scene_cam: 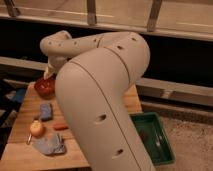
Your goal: Stack bowls on top of each other
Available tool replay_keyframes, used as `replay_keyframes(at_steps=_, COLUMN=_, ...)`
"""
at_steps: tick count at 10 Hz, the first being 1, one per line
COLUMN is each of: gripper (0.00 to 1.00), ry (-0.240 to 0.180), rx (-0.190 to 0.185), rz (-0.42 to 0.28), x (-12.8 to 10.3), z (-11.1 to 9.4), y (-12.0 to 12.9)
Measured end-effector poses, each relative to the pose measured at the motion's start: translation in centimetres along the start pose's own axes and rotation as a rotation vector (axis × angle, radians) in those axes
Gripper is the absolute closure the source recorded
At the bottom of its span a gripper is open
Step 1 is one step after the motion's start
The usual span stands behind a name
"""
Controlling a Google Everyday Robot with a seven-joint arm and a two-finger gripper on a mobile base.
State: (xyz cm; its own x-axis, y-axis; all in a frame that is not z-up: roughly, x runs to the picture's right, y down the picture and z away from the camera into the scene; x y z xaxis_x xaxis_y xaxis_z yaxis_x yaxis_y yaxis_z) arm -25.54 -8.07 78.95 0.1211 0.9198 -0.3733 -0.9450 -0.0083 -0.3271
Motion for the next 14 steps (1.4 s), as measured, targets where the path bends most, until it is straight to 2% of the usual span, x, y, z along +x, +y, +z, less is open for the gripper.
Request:
replay_keyframes(at_steps=4, gripper=0.2, ry=-0.008, rx=-0.012, rz=0.002, x=-0.3, z=-0.1, y=0.1)
replay_keyframes(at_steps=6, gripper=0.2, ry=0.026, rx=-0.066, rz=0.003, x=0.0, z=1.4, y=0.1)
replay_keyframes(at_steps=9, gripper=0.2, ry=0.082, rx=-0.181, rz=-0.008, x=0.4, z=6.9, y=1.5)
replay_keyframes(at_steps=10, gripper=0.2, ry=0.092, rx=-0.208, rz=-0.007, x=0.3, z=8.1, y=1.9)
replay_keyframes(at_steps=14, gripper=0.2, ry=0.137, rx=-0.294, rz=0.017, x=1.0, z=10.9, y=2.9)
